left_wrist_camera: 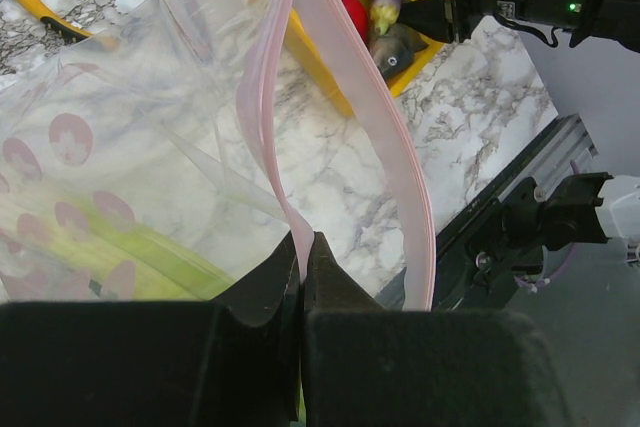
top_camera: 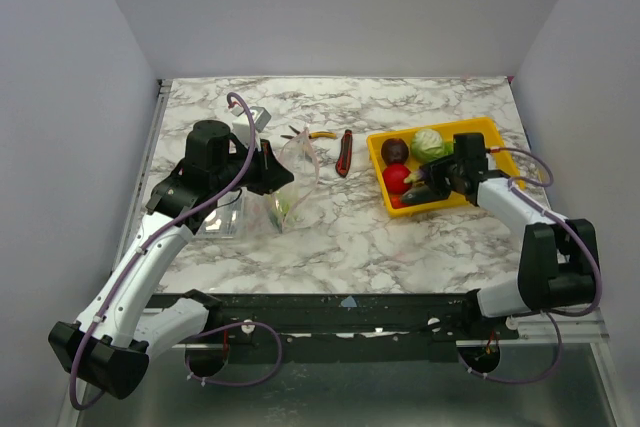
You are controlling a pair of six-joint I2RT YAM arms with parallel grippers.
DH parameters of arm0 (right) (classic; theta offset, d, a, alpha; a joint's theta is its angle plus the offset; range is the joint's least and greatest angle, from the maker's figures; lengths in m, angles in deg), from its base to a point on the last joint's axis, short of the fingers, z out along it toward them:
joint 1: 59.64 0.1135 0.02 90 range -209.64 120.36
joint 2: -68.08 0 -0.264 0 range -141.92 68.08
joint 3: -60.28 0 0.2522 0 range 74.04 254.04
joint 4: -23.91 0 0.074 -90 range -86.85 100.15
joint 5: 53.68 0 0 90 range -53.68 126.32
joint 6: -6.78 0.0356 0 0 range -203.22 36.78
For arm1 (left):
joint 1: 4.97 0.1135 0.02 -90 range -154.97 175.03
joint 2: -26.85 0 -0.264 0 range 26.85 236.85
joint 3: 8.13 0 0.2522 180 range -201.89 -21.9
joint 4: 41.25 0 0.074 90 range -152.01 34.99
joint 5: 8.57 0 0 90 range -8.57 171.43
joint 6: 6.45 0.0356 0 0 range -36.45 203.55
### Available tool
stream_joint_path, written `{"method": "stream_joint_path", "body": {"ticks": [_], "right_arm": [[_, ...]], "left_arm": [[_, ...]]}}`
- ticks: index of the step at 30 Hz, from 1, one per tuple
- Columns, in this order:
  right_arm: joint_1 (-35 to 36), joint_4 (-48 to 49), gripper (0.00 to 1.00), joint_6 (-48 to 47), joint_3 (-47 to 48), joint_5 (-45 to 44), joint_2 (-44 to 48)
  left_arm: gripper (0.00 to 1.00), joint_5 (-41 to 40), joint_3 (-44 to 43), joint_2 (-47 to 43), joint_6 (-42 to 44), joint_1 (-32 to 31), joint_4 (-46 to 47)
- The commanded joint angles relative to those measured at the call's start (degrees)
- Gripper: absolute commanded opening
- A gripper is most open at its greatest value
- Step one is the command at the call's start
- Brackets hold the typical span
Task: Place the food in the zip-top bag and seal the zipper
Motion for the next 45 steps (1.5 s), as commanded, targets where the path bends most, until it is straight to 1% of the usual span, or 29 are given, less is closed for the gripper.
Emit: {"method": "stream_joint_path", "body": {"ticks": [1,2,3,5,7,8,9,11,12,13,14,15,16,17,19,22,24,26,29,31,33,37,39,41,45], "right_arm": [[0.35,-4.05,0.27,1.37,0.19,-2.81,5.23],[0.35,-4.87,0.22,0.13,0.41,-2.7,7.08],[0.35,-5.71,0.19,-0.52,0.51,-2.69,8.97],[0.35,-7.77,0.11,-2.34,0.82,-2.4,12.42],[0.35,-10.05,0.01,-4.96,1.75,-1.19,15.89],[0.33,-8.87,0.01,-8.64,1.78,1.58,17.38],[0.34,-5.0,0.01,-13.25,1.3,7.36,18.99],[0.35,3.86,0.01,-22.75,0.47,24.49,19.93],[0.56,6.3,0.01,-25.17,0.86,34.38,18.77],[1.53,6.31,0.01,-27.5,2.75,42.15,17.17],[2.87,4.13,0.01,-30.01,5.65,46.09,14.85],[5.29,-0.28,0.01,-33.91,8.62,47.54,13.27],[8.25,-5.48,0.01,-36.7,12.03,46.28,11.95],[12.63,-8.76,0.01,-39.67,14.67,44.07,11.2],[19.92,-12.42,0.01,-41.31,18.85,41.57,9.75],[27.8,-12.3,0.01,-39.89,21.76,39.15,10.31],[30.26,-11.35,0.01,-37.86,22.17,38.39,11.54],[31.37,-10.19,0.01,-35.53,22.1,39.76,12.62],[34.37,-10.81,0.01,-35.08,23.24,39.45,14.26],[35.26,-11.01,0.01,-34.24,23.61,37.35,16.05],[35.33,-9.47,0.01,-31.99,23.06,38.17,17.68],[35.52,-5.58,0.01,-21.57,20.4,42.3,17.51],[35.74,-7.1,0.01,-19.17,20.36,43.23,15.99],[35.71,-8.68,0.01,-16.64,20.51,40.91,15.1],[35.7,-0.94,0.09,-8.05,18.94,42.67,12.5]], "left_arm": [[0.0,2.28,0.31,-0.68,-0.34,0.37,2.38],[0.0,2.35,0.3,-0.63,-0.37,0.37,2.36],[0.0,2.37,0.31,-0.66,-0.3,0.37,2.35],[0.0,2.3,0.3,-0.59,-0.29,0.37,2.26],[0.0,2.37,0.3,-0.52,-0.34,0.37,2.23],[0.0,2.39,0.3,-0.52,-0.35,0.37,2.25],[0.0,2.42,0.3,-0.38,-0.3,0.37,2.22],[0.0,2.25,0.21,-0.32,-0.28,0.35,2.3],[0.0,2.16,0.21,-0.23,-0.28,0.37,2.18],[0.0,2.09,0.21,-0.2,-0.2,0.37,2.16],[0.0,1.96,0.22,-0.11,-0.2,0.37,2.19],[0.0,1.78,0.21,-0.08,-0.13,0.37,2.17],[0.0,1.61,0.21,0.02,-0.06,0.37,2.01],[0.0,1.5,0.12,0.07,-0.02,0.37,1.88],[0.0,1.24,0.12,-0.01,0.13,0.37,1.81],[0.0,0.62,0.13,0.05,0.33,0.37,1.65],[0.0,0.61,-0.01,0.06,0.42,0.37,1.54],[0.0,0.9,0.03,0.21,0.42,0.37,1.53],[0.0,1.29,-0.05,0.27,0.33,0.37,1.6],[0.0,1.35,-0.05,0.3,0.27,0.37,1.59],[0.0,1.31,-0.05,0.38,0.32,0.37,1.5],[0.0,1.53,-0.05,0.53,0.17,0.37,1.55],[0.0,1.82,-0.05,0.77,0.07,0.37,1.53],[0.0,2.1,-0.05,0.78,-0.02,0.37,1.62],[0.0,2.13,0.03,0.69,-0.02,0.37,1.85]]}}
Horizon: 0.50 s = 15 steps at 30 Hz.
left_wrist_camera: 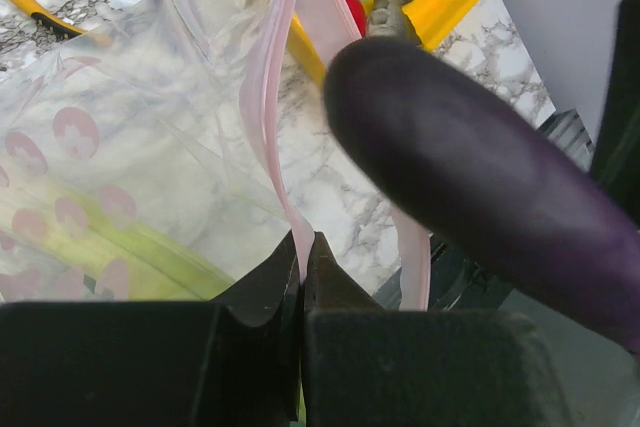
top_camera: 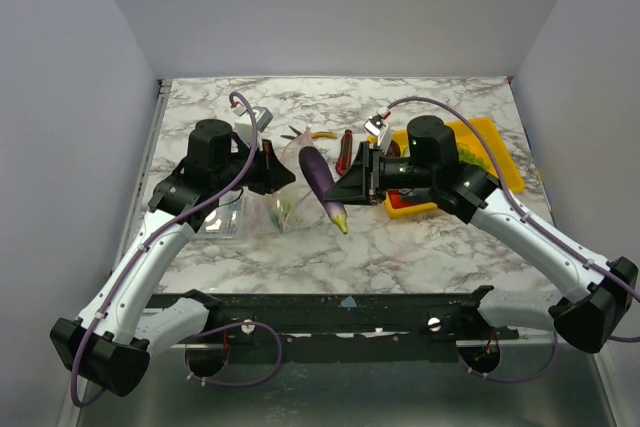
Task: Place the food in the zip-top bag and seal the zipper
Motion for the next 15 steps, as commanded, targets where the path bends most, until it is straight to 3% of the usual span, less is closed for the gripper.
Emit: {"method": "stream_joint_path", "body": {"ticks": [1,9,13,15], "right_arm": [[0.45,7.72,0.1,12.62,-1.68,2.2,-3.27],[0.43,14.28,0.36,22.32,1.91,-2.27,-8.62],[0.46,11.88,0.53,20.23,6.66,-6.55,-11.17],[0.46,11.7,0.57,19.24,7.24,-7.11,-11.43]], "left_arm": [[0.0,1.4,0.03,-0.14,-0.02,0.37,1.46],[0.0,1.28,0.17,-0.64,-0.01,0.37,1.55],[0.0,1.43,0.2,-0.86,-0.02,0.37,1.64],[0.0,1.14,0.33,-1.05,-0.02,0.37,1.69]]}}
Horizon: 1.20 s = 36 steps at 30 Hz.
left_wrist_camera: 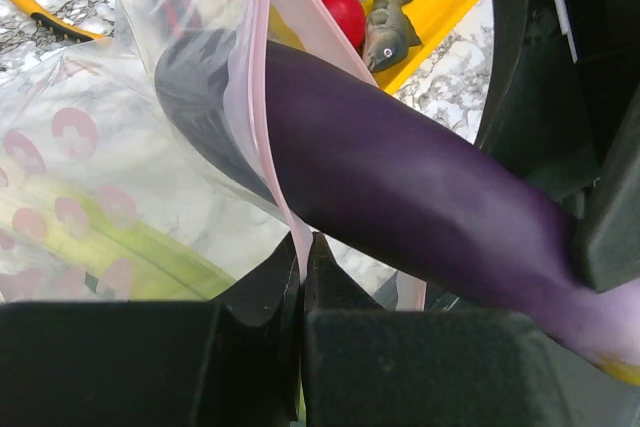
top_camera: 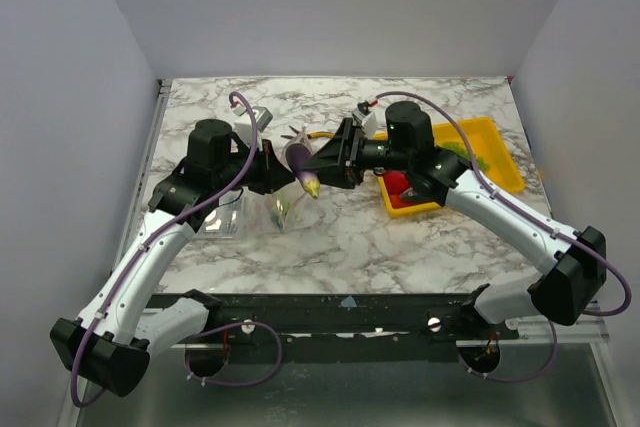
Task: Place the food in the zip-top bag and seal the zipper
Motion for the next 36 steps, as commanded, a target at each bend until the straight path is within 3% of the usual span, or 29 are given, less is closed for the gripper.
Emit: {"method": "stream_joint_path", "body": {"ticks": [1,6,16,25,29,33,36], "right_arm": [[0.49,2.13,0.58,0.04,3.57,-4.17,-0.33],[0.51,2.26,0.69,-1.86,2.86,-5.19,1.92],[0.45,0.41,0.74,-5.02,1.9,-4.09,4.75],[1.45,-17.1,0.73,-23.42,9.98,-12.79,4.56],[7.52,-32.4,0.71,-34.72,16.66,-19.09,1.12],[15.48,-37.32,0.7,-36.21,18.48,-28.25,-0.11],[17.05,-37.08,0.7,-35.7,16.58,-32.53,1.16]], "left_arm": [[0.0,0.97,0.4,-1.1,-0.01,0.37,1.68],[0.0,1.25,0.3,-1.34,-0.02,0.37,1.69],[0.0,0.76,0.23,-2.4,0.33,0.37,1.78],[0.0,-0.73,-1.8,-3.36,-1.62,0.37,-0.49],[0.0,-1.83,-2.37,-2.97,-1.12,0.37,-1.39],[0.0,-1.42,-3.55,-1.85,-1.38,0.37,-1.73],[0.0,-1.35,-4.04,-1.5,-1.43,0.37,-1.89]]}}
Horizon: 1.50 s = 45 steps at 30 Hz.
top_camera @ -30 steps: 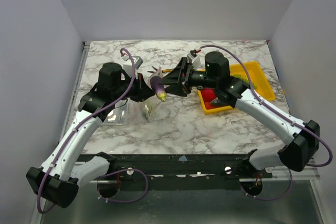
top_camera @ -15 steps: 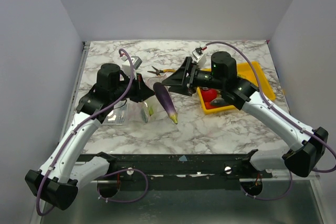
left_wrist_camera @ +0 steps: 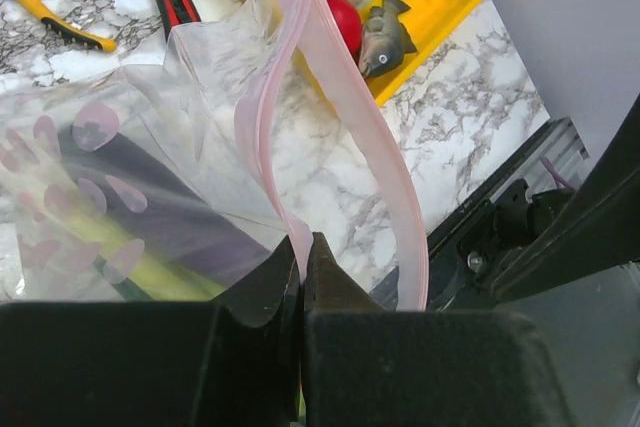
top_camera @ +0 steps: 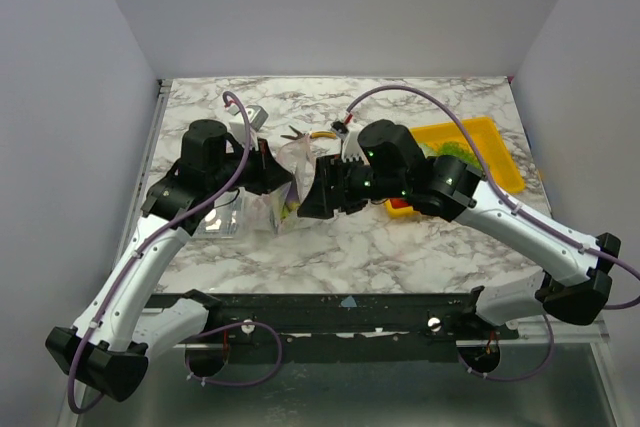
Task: Place the food in the zip-top bag and seal the zipper
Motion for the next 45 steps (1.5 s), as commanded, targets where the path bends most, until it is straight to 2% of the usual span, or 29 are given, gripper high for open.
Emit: {"method": "stream_joint_path", "body": {"ticks": [1,4,6,10,12,14,17,19,25,28,29,30,35,37,41,45], "right_arm": [[1.74,-6.49,0.7,-3.53,-1.97,-10.32,0.87],[1.77,-4.34,0.7,-3.49,-4.43,-11.99,2.88],[1.76,-2.45,0.71,-3.03,-7.19,-16.7,5.19],[1.19,-1.89,0.71,-2.79,-11.75,-31.84,9.87],[-1.16,-2.91,0.71,-2.08,-13.25,-36.53,11.29],[-6.27,-3.07,0.71,-1.61,-15.81,-36.45,12.47],[-17.59,-2.46,0.7,-1.59,-20.58,-30.23,13.32],[-22.73,-2.49,0.7,-1.49,-22.84,-28.32,13.18],[-31.64,-0.83,0.72,0.08,-28.92,-28.45,9.11],[-31.82,2.61,0.72,-2.02,-30.29,-24.8,6.47],[-31.67,3.51,0.75,-4.15,-30.07,-22.94,5.2],[-30.97,3.44,0.82,-6.14,-29.43,-22.93,4.02],[-20.24,-4.08,0.83,-12.73,-23.85,-41.5,-3.94],[-17.87,-6.26,0.83,-14.03,-22.75,-45.74,-6.72],[-15.67,-8.19,0.82,-15.31,-22.14,-53.76,-10.1],[-15.63,-6.66,0.77,-18.64,-22.51,-56.62,-11.1]], "left_arm": [[0.0,-0.71,-2.91,0.36,-0.22,0.35,0.07],[0.0,-1.49,-3.27,0.46,0.0,0.35,-0.34],[0.0,-1.66,-3.15,0.67,0.12,0.35,-0.03],[0.0,-2.7,-2.3,1.8,0.93,0.35,0.66],[0.0,-2.81,-1.85,2.48,1.33,0.35,0.63],[0.0,-2.52,-1.26,2.72,1.76,0.35,0.76],[0.0,-1.85,0.15,2.36,1.97,0.35,1.74],[0.0,-1.46,0.7,2.18,2.21,0.35,1.75],[0.0,-1.0,2.21,0.99,2.68,0.35,2.0],[0.0,-0.79,2.72,0.78,2.77,0.35,2.11],[0.0,-0.66,2.69,0.79,2.77,0.35,2.07],[0.0,-0.51,2.71,0.79,2.77,0.35,2.05],[0.0,0.12,2.69,0.79,2.77,0.35,2.09],[0.0,0.36,2.69,0.79,2.77,0.4,2.07],[0.0,0.44,2.82,0.69,2.68,0.48,2.25],[0.0,0.26,2.95,0.69,2.68,0.47,2.21]]}}
